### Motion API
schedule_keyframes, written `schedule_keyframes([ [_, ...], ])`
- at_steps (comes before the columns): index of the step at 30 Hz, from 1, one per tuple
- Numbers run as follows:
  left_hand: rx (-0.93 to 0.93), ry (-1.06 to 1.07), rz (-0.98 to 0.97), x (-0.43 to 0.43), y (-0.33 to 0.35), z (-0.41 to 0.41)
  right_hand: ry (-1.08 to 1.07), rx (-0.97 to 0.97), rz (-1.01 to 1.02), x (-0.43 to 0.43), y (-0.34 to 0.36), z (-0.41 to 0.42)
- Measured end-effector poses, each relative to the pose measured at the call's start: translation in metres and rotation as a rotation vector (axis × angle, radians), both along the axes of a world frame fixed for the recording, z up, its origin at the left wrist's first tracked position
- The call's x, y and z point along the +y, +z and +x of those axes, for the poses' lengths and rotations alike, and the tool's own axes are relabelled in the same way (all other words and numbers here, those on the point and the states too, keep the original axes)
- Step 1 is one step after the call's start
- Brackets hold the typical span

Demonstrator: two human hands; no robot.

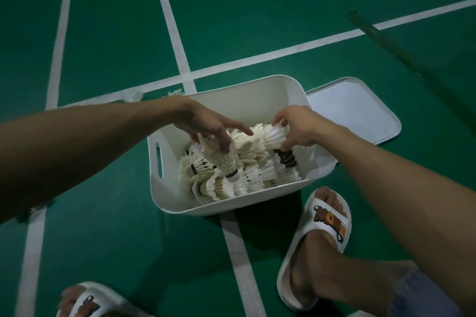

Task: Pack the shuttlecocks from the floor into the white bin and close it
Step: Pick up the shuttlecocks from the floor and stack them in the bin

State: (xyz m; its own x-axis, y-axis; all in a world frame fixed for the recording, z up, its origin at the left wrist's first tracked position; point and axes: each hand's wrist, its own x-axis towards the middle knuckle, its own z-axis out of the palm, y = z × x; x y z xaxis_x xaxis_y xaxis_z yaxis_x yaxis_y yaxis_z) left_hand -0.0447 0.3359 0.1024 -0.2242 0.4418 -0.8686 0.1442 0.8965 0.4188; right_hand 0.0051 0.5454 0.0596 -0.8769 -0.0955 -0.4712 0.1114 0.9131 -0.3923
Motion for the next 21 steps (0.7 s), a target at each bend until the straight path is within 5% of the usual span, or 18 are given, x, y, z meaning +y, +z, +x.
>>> schedule_keyframes([
  [21, 0.058, 0.334, 0.389, -0.044, -0.002, -0.009, 0.003, -0.004, -0.091, 0.001, 0.026, -0.007],
])
